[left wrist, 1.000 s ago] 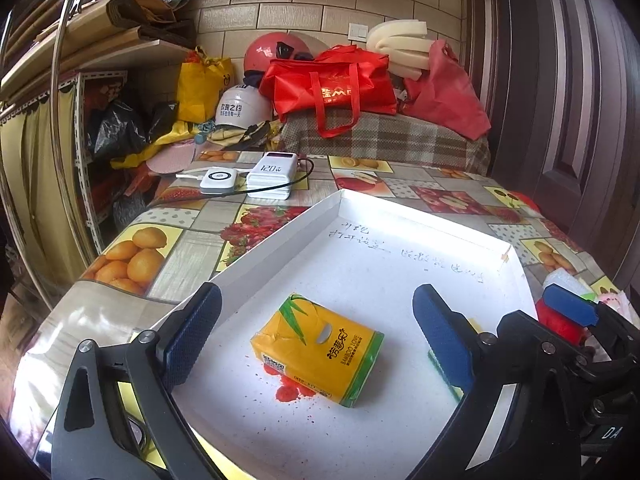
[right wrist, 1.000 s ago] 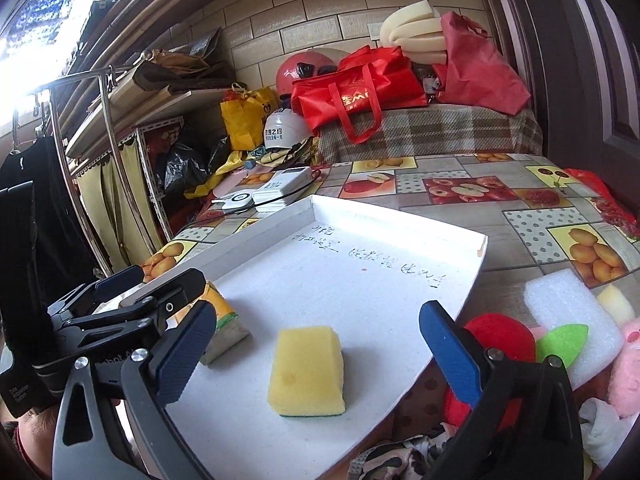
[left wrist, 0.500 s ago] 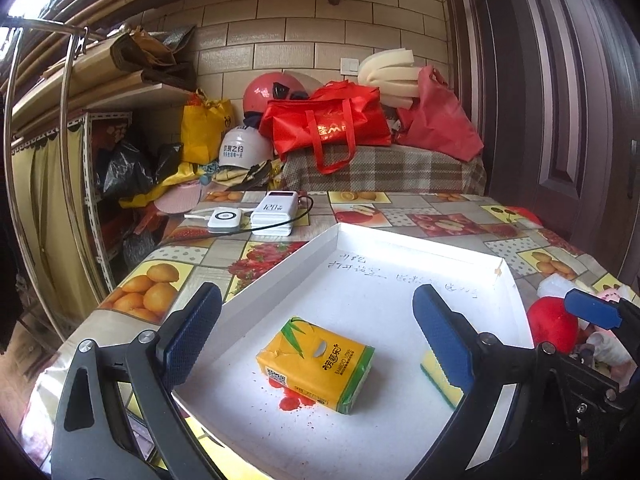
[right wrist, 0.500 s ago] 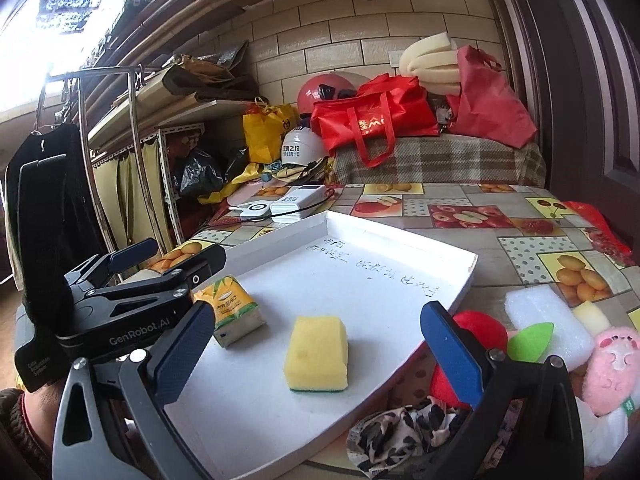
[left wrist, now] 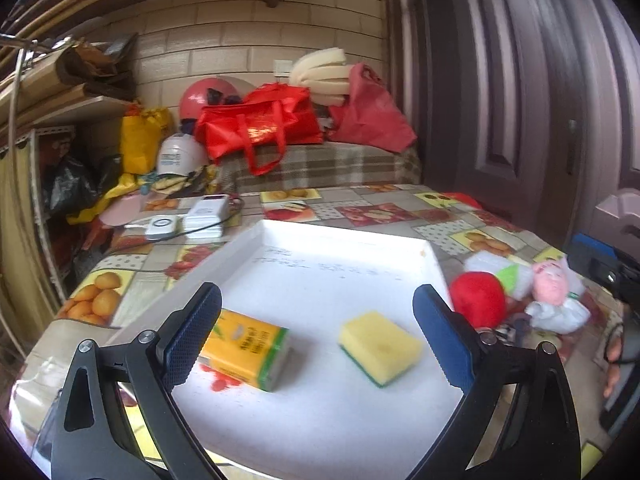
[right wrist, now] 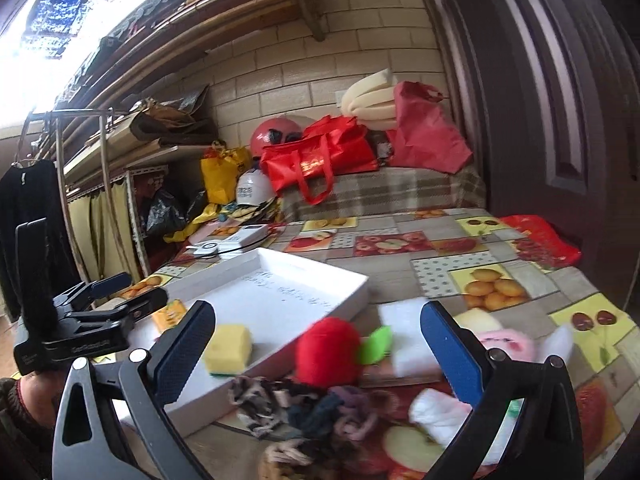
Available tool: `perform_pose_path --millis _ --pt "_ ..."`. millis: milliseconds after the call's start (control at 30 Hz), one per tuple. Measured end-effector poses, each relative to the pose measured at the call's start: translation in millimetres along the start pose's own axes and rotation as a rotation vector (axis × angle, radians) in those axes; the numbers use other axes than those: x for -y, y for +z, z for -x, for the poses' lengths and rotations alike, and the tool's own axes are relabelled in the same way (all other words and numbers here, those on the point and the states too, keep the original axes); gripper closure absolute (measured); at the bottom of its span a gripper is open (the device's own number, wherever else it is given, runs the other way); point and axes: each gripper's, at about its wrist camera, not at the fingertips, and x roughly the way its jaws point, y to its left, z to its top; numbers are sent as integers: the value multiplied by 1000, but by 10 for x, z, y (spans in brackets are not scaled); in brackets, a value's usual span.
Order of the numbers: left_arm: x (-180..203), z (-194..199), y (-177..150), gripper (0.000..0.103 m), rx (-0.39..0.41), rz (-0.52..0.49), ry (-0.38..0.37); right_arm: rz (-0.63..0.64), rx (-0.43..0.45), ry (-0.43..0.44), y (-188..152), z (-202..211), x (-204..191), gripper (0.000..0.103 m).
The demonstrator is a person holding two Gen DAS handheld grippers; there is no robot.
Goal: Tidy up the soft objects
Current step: 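Open both tools and withdraw them from the tray toward the pile, then grasp the braided rope coaster with the left tool while the right tool grasps the white cloth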
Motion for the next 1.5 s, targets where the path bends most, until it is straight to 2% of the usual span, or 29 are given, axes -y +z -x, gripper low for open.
perform_pose_path --millis 167,233,333,400,467,567,667,867,933,967,1000,1033,1167,1267,1333,1500 --pt "679 120 6 6 -50 -159 -276 -71 -4 -134 -2 242 618 0" --pt "1021 122 -15 6 -113 -234 -385 -95 -24 -170 -13 307 821 0" --pt "1435 121 -100 6 -165 -394 -364 -121 -92 -186 -52 337 1064 0" --pt "1566 -1 -140 6 -245 -436 -359 -110 -148 -177 -94 315 1127 0" --pt "1581 -127 -179 7 -323 -424 -365 -94 -219 -152 -152 249 1137 0" --pt "1523 -232 -223 11 -385 -378 -372 -93 -316 -109 -286 158 1121 0" --pt "1487 -302 -281 18 -442 -319 -415 -94 -363 -49 -338 108 1055 1" --pt "1650 -420 -356 19 -520 -353 -412 -47 -467 -16 -362 -79 824 3" --pt "1653 -474 -364 28 -537 -337 -421 -62 -505 10 -404 -165 776 16" --pt "1647 -515 -361 44 -550 -320 -434 -66 -524 12 -426 -218 765 24" --pt "1634 -564 -368 55 -573 -302 -449 -72 -553 20 -447 -284 756 44" --pt "1619 -592 -389 55 -590 -291 -459 -77 -567 36 -456 -331 754 44" --pt "1620 -552 -355 61 -563 -296 -471 -28 -563 38 -428 -304 698 54" --pt "1662 -431 -319 63 -499 -329 -462 -36 -539 48 -431 -205 739 58" --pt "1662 -330 -288 63 -446 -341 -461 -73 -497 81 -419 -112 798 58" --pt "1564 -93 -216 63 -315 -323 -463 -104 -308 126 -271 188 831 58"
